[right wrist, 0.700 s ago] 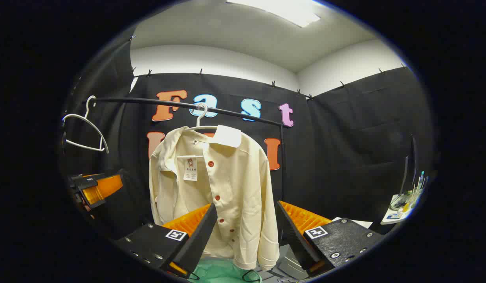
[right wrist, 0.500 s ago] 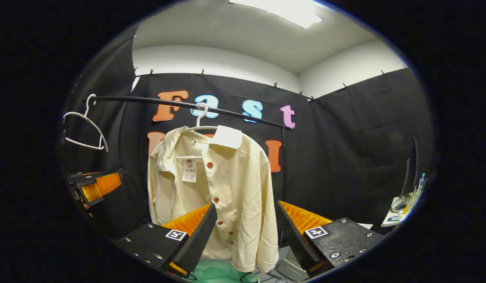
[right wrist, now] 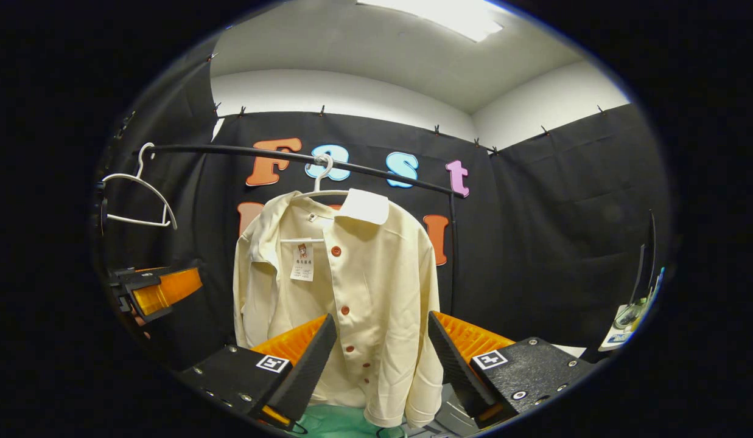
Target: Grasp the clothes on the hanger with both hands and then place them into the laundry hamper below.
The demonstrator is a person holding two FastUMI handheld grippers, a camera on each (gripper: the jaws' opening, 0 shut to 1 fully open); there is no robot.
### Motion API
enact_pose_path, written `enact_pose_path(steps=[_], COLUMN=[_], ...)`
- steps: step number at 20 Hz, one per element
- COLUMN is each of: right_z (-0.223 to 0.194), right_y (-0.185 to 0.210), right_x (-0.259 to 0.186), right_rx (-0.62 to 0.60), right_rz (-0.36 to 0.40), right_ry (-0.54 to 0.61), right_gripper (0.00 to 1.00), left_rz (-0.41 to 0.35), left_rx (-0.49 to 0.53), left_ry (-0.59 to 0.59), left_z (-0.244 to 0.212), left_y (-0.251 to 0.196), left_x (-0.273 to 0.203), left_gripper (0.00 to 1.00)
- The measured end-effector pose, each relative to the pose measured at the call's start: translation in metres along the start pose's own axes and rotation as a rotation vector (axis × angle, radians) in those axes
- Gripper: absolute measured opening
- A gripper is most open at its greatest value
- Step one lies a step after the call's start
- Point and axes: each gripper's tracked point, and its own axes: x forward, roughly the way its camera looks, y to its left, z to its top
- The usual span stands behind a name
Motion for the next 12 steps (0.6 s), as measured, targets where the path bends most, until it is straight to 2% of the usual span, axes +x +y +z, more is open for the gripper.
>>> enact_pose_path(steps=[8,12], right_z=[0.004,0.006], right_y=[0.0,0.02], right_x=[-0.001,0.015], right_rx=[-0.001,0.008], right_rz=[0.005,0.048], right_ry=[-0.006,-0.007], right_gripper=[0.94,0.93], left_rz=[-0.02,-0.021], left_rx=[0.009,0.009], left_ry=[-0.014,-0.003], left_z=[0.004,0.003], left_y=[-0.007,-0.006], left_x=[0.004,0.002], left_gripper=[0.96,0.96])
